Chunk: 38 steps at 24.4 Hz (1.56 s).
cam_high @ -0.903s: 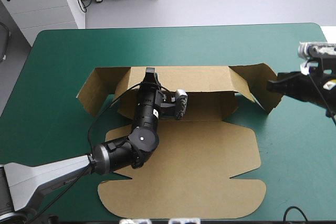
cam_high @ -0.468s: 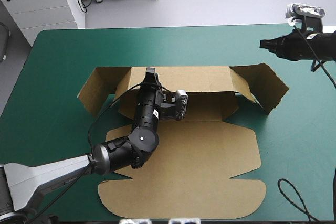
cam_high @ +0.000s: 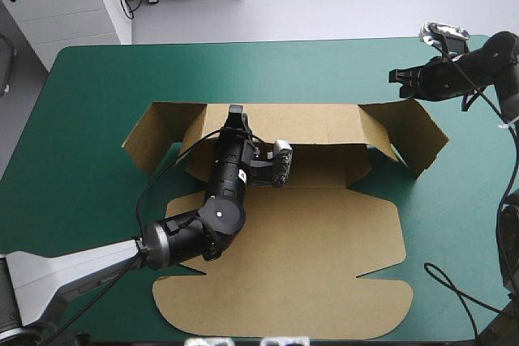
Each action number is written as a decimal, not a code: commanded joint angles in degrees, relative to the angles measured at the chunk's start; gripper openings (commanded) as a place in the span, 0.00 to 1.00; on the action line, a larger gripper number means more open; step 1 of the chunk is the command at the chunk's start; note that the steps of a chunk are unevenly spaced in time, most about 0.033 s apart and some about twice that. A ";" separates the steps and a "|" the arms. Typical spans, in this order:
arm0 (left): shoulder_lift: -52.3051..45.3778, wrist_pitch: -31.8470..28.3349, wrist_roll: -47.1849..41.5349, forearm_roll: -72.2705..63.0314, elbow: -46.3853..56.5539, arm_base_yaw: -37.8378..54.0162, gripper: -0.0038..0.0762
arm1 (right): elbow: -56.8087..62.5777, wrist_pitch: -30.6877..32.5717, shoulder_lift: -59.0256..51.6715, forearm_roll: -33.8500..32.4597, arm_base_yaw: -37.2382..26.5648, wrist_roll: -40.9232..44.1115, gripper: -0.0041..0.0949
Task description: Fold the box
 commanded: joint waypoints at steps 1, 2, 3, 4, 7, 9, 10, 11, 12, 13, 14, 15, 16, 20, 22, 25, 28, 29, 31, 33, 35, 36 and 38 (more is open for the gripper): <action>-2.35 1.59 -0.91 3.39 -1.99 -0.34 0.04 | -1.97 2.84 -2.54 1.81 -0.14 -0.47 0.03; -2.35 1.59 -0.91 3.39 -1.99 -0.34 0.04 | -1.97 3.78 -2.65 1.81 -0.14 -0.47 0.03; -2.35 1.59 -0.91 3.39 -1.99 -0.34 0.04 | -1.97 5.25 -2.75 1.81 -0.14 -0.47 0.03; -2.35 1.59 -0.91 3.39 -1.99 -0.34 0.04 | -1.97 7.12 -2.75 1.81 -0.14 -0.47 0.03; -2.35 1.59 -0.91 3.39 -1.99 -0.34 0.04 | -1.53 8.95 -3.03 1.15 -0.05 -0.13 0.03; -2.35 1.55 -1.17 3.39 -1.99 -0.34 0.04 | -1.37 8.95 -3.59 1.15 -0.05 -0.13 0.03; -2.35 1.55 -1.48 3.39 -1.99 -0.34 0.04 | -1.31 8.95 -3.90 1.15 -0.02 -0.13 0.03; -2.35 1.55 -2.06 3.39 -1.99 -0.34 0.04 | -1.23 8.95 -4.42 0.86 0.08 0.33 0.03; -2.35 1.55 -2.48 3.39 -1.99 -0.34 0.04 | -1.03 8.95 -4.98 0.59 0.17 0.81 0.03; -2.35 1.55 -2.76 3.39 -1.99 -0.34 0.04 | -0.58 8.95 -5.40 0.59 0.17 0.82 0.03; -2.24 1.55 -3.36 3.39 -1.99 -0.34 0.04 | 0.42 8.95 -6.27 0.34 0.32 0.82 0.03; -2.24 1.55 -3.36 3.39 -1.99 -0.34 0.04 | 1.32 8.95 -6.90 0.34 0.37 0.47 0.03; -2.24 1.66 -3.36 3.39 -1.99 -0.34 0.04 | 2.69 8.95 -7.51 0.34 0.57 -0.11 0.03; -2.24 1.66 -3.36 3.53 -1.99 -0.34 0.04 | 10.16 8.29 -11.78 2.58 0.99 -3.58 0.03; -2.24 1.66 -3.36 3.53 -1.99 -0.34 0.04 | 12.96 8.04 -14.37 3.04 0.99 -4.18 0.03; -2.24 1.66 -3.36 3.53 -1.99 -0.34 0.04 | 14.45 8.81 -17.26 2.77 0.99 -3.90 0.03; -2.24 1.66 -3.36 3.53 -1.99 -0.34 0.04 | 16.01 8.81 -19.72 2.66 0.99 -2.34 0.03; -2.24 1.55 -3.36 3.62 -2.10 -0.21 0.04 | 17.17 8.91 -20.38 2.66 0.99 -2.34 0.03; -2.24 0.61 -3.36 3.62 -2.46 0.43 0.04 | 18.93 8.90 -20.87 2.66 0.99 -2.34 0.02; -2.24 0.50 -3.14 3.72 -2.69 1.30 0.04 | 19.94 8.90 -21.09 2.79 0.99 -2.34 0.02; -2.24 0.60 -3.24 3.29 -3.19 2.05 0.04 | 20.56 8.90 -21.09 2.86 0.99 -2.45 0.02; -2.24 0.48 -2.80 3.43 -3.65 2.41 0.04 | 20.56 8.90 -21.09 3.14 0.99 -2.45 0.02; -2.24 0.48 -1.98 3.43 -4.54 2.44 0.05 | 20.56 8.90 -21.09 3.24 0.99 -2.45 0.02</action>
